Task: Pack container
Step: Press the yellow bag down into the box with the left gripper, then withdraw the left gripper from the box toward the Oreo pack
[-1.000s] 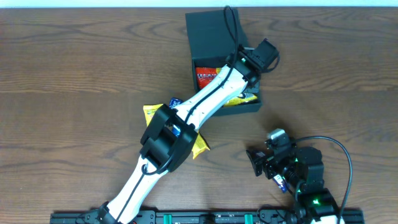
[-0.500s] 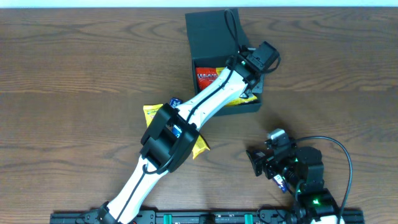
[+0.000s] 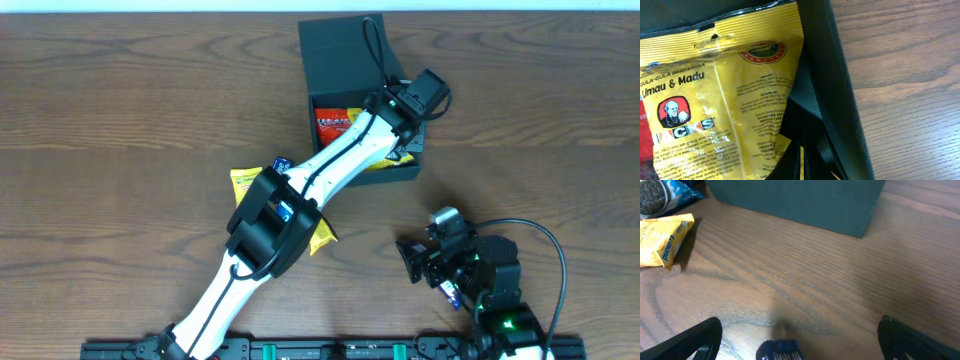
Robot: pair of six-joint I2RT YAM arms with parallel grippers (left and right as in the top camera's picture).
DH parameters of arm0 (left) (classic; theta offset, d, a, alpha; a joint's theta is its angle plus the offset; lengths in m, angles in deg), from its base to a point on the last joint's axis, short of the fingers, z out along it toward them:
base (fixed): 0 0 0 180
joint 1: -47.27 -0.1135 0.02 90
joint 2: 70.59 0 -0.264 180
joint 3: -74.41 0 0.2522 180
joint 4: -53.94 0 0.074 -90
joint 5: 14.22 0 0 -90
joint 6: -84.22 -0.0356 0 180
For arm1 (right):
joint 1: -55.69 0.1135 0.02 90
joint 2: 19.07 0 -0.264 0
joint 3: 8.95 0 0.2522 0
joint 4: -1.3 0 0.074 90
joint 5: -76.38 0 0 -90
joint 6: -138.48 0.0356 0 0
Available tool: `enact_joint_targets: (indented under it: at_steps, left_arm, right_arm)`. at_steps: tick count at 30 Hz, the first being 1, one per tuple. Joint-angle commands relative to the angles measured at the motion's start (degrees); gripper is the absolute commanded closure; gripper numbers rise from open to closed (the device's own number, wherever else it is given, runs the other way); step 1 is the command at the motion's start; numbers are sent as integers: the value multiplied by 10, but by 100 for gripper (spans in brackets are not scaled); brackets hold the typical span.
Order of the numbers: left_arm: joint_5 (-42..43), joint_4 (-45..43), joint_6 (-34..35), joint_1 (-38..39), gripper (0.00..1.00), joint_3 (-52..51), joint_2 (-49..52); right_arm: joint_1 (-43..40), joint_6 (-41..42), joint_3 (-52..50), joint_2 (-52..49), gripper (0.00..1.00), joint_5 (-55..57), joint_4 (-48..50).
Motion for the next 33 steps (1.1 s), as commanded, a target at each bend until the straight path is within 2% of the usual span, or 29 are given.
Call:
enact_joint_targets:
  at_steps: [1,6,11,18,25,31,33]
  left_arm:
    - [-2,5,6,0,94,-5,-6]
    - [-82,37,5,-7,94,-5,-63]
    - [-174,148,6,-7,94,-5,-113]
    - [-186,247,29,-1,94,-5,-124]
    - [-213,295,31,9,94,-5,-203]
    - [-208,358,-37,8,94,-5,-245]
    - [-207,377,-53,9,88,-5,-262]
  right_arm:
    - [-4,-6,-2,1,1,0,0]
    - [-4,-6,-2,1,1,0,0]
    - [-4,-6,-2,1,1,0,0]
    - [-4,-6,-2,1,1,0,0]
    - [-4,-6,-2,1,1,0,0]
    - [-4,-6,-2,1,1,0,0]
    - [-4,-6,-2,1,1,0,0]
